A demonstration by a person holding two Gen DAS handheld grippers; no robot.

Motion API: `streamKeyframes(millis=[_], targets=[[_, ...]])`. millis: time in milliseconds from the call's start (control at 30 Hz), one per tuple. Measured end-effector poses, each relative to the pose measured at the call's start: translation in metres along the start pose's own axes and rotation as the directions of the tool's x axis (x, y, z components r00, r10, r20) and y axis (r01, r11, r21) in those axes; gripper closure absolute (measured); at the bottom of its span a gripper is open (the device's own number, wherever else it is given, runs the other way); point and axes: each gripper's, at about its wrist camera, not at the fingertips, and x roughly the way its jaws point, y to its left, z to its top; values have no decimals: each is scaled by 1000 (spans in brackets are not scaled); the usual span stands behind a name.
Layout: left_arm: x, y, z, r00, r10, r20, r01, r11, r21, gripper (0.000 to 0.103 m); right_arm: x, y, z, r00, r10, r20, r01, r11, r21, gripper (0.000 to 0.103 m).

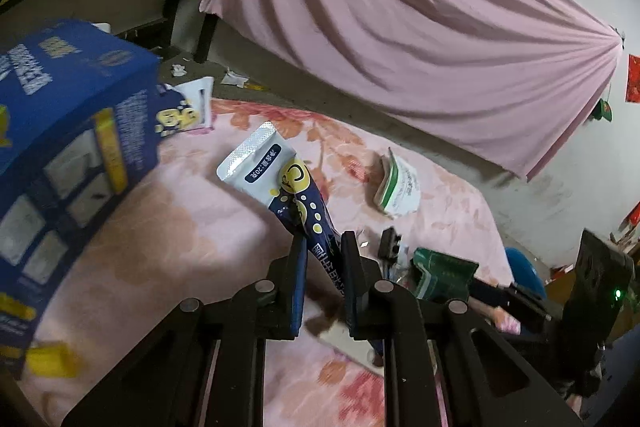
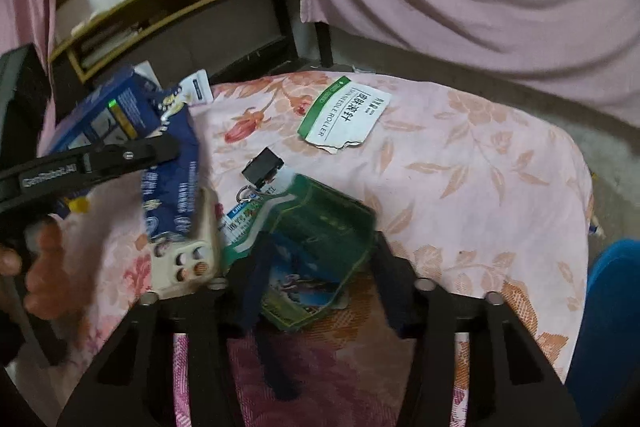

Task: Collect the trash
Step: 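Grasp the blue toothpaste tube with the left tool while the right tool grasps the green wrapper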

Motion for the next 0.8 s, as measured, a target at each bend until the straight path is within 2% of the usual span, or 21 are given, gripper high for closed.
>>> streamKeyframes(millis=[200, 233, 467, 733, 800], targets=[[-17, -12, -11, 999, 16, 28, -18, 998, 66, 92, -10, 6, -2, 998, -20, 56, 22, 999, -42, 90], [-19, -16, -14, 999, 15, 33, -18, 997, 75, 92, -13, 7, -3, 997, -17, 71, 20, 999, -49, 92], [-32, -34, -27, 998, 24, 66, -32, 992, 124, 93, -32, 24, -7, 984, -24, 178, 47, 991, -128, 96], [-44, -48, -37, 995, 32, 95, -47, 985, 165, 93, -57, 29, -13, 949, -43, 313, 87, 988, -130, 99], [-46, -54, -41, 994, 34, 108, -52, 983, 175, 94, -65, 31, -16, 933, -47, 357, 100, 986, -132, 99]])
